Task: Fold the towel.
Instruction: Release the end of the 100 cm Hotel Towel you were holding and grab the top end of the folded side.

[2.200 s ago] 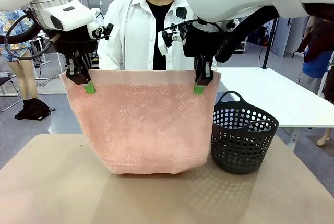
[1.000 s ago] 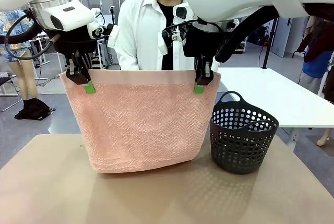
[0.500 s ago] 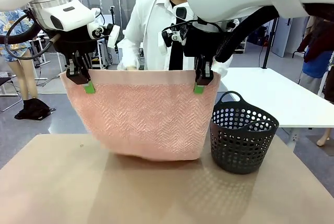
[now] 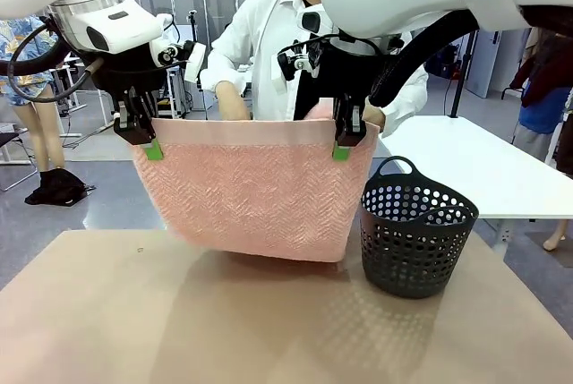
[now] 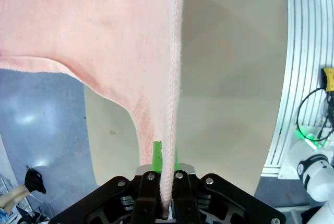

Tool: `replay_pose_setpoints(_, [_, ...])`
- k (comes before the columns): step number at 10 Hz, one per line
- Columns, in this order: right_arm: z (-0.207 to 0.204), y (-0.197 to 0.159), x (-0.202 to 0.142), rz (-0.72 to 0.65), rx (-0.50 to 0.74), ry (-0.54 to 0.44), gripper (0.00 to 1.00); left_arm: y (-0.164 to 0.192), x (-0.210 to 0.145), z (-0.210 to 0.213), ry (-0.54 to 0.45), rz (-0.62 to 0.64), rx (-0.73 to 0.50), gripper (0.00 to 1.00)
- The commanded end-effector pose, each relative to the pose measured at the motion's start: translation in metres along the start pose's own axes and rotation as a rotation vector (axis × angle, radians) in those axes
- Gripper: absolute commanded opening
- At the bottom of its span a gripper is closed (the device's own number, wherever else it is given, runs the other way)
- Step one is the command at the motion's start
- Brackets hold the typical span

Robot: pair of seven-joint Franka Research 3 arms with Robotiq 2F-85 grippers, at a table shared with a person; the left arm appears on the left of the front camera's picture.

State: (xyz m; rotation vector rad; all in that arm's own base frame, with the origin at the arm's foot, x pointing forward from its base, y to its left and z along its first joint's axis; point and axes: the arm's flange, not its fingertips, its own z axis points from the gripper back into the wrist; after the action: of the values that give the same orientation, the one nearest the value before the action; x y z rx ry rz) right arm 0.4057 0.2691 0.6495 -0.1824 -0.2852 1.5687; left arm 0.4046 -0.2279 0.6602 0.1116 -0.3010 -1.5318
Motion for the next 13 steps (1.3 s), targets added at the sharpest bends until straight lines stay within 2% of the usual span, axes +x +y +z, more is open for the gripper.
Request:
replay_pose_setpoints(1, [0.0007,0.0002,-0.0007,0.008,-0.001,-0.001,0.00,0.0004,-0.0014,0.0005,-0.002,0.003,-0.002,0.00])
replay_pose_setpoints(13, [0.0007,0.0002,-0.0007,0.008,-0.001,-0.001,0.00,0.0004,-0.0014,0.0005,-0.002,0.003,-0.002,0.00])
